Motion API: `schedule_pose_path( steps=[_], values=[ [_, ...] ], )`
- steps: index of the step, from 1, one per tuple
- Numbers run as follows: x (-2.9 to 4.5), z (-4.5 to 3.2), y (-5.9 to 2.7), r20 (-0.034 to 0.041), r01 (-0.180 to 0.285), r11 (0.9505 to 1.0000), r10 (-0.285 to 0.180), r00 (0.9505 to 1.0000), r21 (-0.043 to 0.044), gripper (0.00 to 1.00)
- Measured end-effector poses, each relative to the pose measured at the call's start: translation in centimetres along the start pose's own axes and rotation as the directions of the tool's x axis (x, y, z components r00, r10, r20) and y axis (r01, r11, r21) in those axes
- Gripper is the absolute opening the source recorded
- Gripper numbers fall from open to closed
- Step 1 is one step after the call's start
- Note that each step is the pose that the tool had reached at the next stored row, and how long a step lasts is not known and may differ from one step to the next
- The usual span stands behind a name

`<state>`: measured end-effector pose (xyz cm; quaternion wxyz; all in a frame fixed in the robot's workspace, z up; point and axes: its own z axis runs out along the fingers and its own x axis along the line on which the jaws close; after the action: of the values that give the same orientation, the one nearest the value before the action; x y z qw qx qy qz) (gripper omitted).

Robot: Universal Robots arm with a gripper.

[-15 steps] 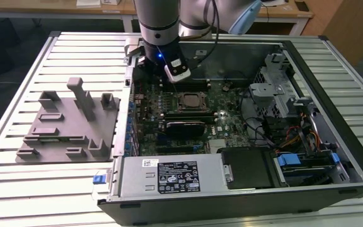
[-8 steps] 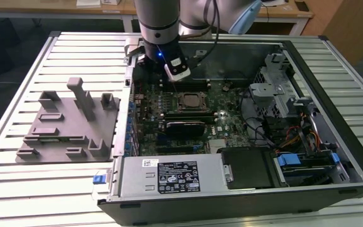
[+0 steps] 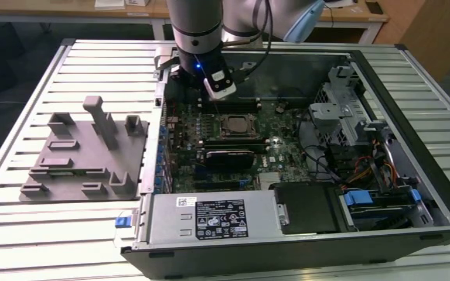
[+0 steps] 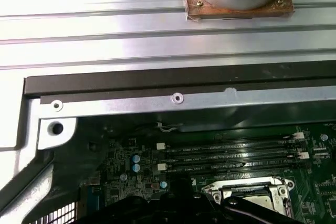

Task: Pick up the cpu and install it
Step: 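Install the first cpu locking lever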

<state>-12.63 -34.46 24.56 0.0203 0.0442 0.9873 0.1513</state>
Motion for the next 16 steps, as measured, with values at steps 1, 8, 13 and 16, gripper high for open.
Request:
schedule_pose_path(
  steps=[1, 8, 13, 16],
  values=[
    [0.0, 0.0, 0.0, -0.0001, 0.0, 1.0, 0.0, 1.0, -0.0001, 0.11],
    [-1.05, 0.06, 0.08, 0.0006, -0.002, 1.0, 0.002, 1.0, 0.0032, 0.11],
    [-2.25, 0.12, 0.18, 0.0017, -0.005, 1.0, 0.005, 1.0, 0.0081, 0.11],
    [-2.96, 0.16, 0.24, 0.0026, -0.007, 0.9999, 0.007, 1.0, 0.0117, 0.11]
  ],
)
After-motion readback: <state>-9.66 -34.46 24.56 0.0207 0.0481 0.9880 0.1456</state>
